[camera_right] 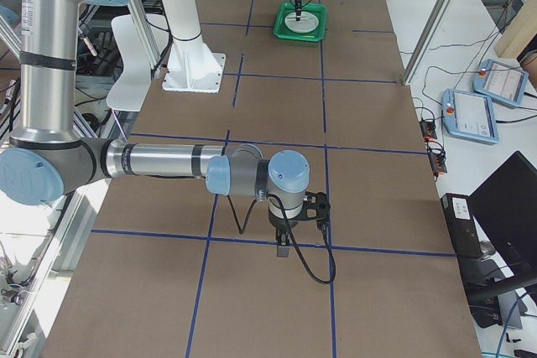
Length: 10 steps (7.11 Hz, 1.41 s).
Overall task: Place fork
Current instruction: 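Carry the fork off the plate and lower it beside the plate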
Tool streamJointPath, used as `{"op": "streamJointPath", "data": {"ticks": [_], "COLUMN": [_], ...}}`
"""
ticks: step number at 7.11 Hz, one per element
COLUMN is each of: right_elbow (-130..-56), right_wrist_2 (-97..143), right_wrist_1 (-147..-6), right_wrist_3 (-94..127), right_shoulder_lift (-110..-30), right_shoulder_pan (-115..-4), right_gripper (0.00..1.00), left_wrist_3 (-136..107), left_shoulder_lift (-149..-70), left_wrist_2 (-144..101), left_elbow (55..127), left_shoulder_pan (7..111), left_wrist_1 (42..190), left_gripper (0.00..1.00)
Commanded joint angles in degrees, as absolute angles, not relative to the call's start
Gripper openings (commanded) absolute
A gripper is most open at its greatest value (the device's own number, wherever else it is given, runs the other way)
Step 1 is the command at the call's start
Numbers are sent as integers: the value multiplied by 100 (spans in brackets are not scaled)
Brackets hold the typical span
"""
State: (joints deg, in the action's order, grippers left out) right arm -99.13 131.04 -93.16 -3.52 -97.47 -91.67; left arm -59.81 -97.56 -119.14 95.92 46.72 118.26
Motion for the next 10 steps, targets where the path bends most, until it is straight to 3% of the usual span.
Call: {"op": "streamJointPath", "data": {"ticks": [1,10], "right_elbow": [-9914,-9905], "right_wrist_2": [13104,13104], "right_wrist_1": [-9316,-9316], "right_wrist_3": [-352,-343], "right_shoulder_lift": [-9747,-9747], "right_shoulder_pan": [-9167,-9167], "right_gripper": [100,100], "left_wrist_3": [-5881,-4430], "left_shoulder_lift": [-9590,-9070], "left_wrist_2": [-11927,-11900], "left_elbow": [9870,9730], "left_shoulder_pan": [4711,5194], "left_wrist_1": [11812,11848], "left_gripper": [0,0]}}
